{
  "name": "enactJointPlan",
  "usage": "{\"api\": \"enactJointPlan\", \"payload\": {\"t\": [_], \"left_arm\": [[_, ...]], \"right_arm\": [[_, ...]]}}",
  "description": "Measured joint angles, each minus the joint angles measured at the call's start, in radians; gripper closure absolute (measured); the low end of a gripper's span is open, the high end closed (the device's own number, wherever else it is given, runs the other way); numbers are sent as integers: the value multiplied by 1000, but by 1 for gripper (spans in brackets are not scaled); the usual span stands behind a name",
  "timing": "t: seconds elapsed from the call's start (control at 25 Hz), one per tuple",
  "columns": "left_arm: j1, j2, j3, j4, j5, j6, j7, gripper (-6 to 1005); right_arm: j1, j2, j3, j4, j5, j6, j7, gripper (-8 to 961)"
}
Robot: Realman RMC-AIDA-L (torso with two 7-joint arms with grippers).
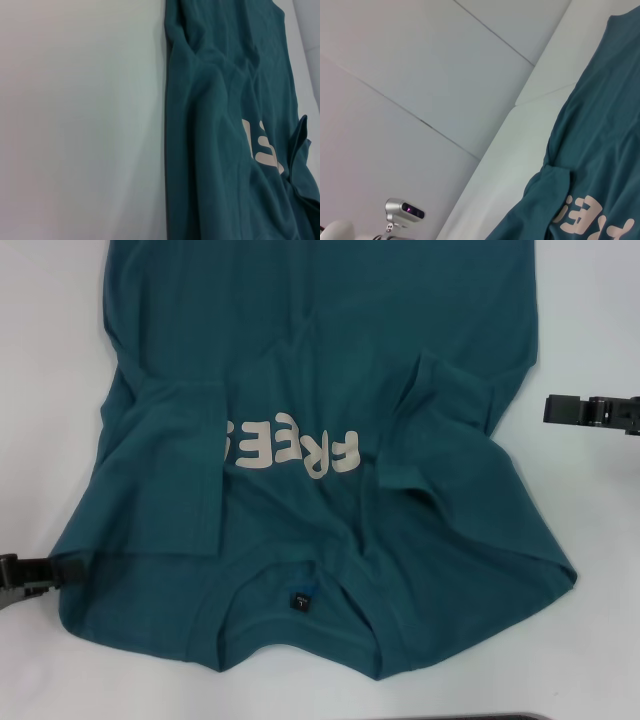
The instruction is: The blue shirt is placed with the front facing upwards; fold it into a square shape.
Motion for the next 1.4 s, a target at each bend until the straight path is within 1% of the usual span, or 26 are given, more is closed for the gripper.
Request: {"api": "enactJointPlan", "payload": {"t": [0.04,0.28,0.36,0.44,0.52,0.56,0.68,0.72,0.84,0.96,1.04,1.2,1.4], "left_arm": [[0,1,0,0,0,1,-1,793],[-2,5,-9,-2,0,21,-1,986],[-2,6,-9,-2,0,35,3,989],[-4,9,-16,-6,-1,72,8,991],[-5,10,-21,-9,-1,85,9,994],[-7,12,-27,-12,-1,98,10,996],[-12,16,-49,-18,-8,122,10,1000],[-14,16,-55,-18,-11,127,10,1001],[-18,17,-62,-18,-33,132,6,1000],[-24,18,-62,-12,-44,133,3,999],[-31,18,-62,-6,-47,134,-1,998],[-44,17,-63,-3,-48,134,-7,988],[-58,17,-61,-3,-48,136,-8,984]], "right_arm": [[0,0,0,0,0,0,0,168],[4,0,1,0,0,1,0,171],[4,-1,-3,0,-2,1,0,172],[2,-8,-10,0,-9,0,1,173],[1,-20,-18,-1,-26,-6,12,174],[0,-33,-25,-5,-43,-9,21,175],[-1,-78,-44,-9,-130,-14,56,176],[-2,-98,-46,-9,-166,-24,65,177],[-4,-133,-52,-10,-242,-46,81,178],[-4,-149,-64,-12,-308,-48,94,180],[0,-143,-76,-12,-344,-47,93,181],[6,-123,-95,-12,-378,-35,82,183],[13,-105,-104,-12,-413,9,92,186]]}}
